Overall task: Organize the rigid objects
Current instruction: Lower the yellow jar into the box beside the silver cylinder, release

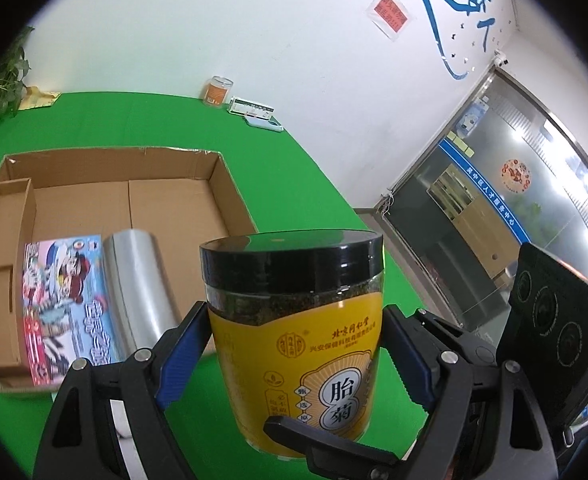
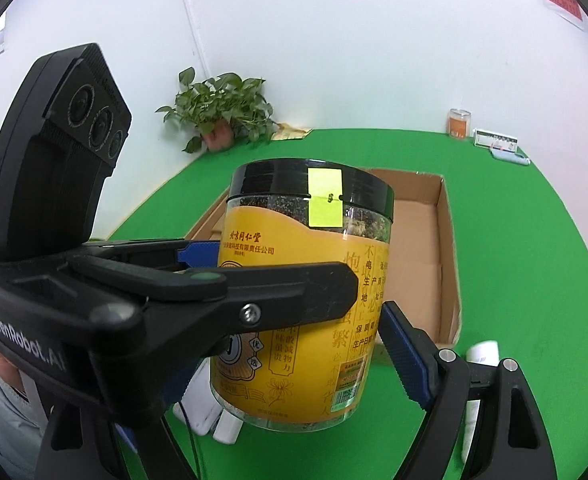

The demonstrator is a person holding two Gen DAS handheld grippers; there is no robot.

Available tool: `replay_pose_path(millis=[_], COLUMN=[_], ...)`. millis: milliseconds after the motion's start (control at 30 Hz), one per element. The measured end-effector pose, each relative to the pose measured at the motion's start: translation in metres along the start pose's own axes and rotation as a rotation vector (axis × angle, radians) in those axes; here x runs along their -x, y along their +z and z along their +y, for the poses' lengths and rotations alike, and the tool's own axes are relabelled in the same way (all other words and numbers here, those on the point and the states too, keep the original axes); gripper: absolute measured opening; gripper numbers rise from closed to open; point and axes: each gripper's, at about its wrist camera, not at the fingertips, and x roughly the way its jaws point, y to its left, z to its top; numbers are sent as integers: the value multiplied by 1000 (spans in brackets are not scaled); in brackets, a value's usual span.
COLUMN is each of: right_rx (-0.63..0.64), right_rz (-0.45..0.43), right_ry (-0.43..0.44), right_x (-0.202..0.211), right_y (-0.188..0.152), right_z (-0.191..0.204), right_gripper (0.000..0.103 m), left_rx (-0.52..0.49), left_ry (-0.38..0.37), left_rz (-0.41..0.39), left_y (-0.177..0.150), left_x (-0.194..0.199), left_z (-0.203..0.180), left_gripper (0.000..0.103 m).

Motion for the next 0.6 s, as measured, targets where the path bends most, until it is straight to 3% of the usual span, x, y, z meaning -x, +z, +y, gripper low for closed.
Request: replay_pose_path(millis=[200,367,600], right_rx=[18,-1,-72], right_rz=[59,159,304], right_ry=[9,38,82], right_x=[-20,-55,-124], right_y=[59,99,90], right_z=[-24,-54,-94], right_gripper=[82,82,82], left_rx=[42,81,142], left_ry=[10,33,60], left_rz=[17,88,228], left_y=[46,72,63], left_x=[-15,-42,-96], left_z=[12,27,62], left_gripper=[85,85,85])
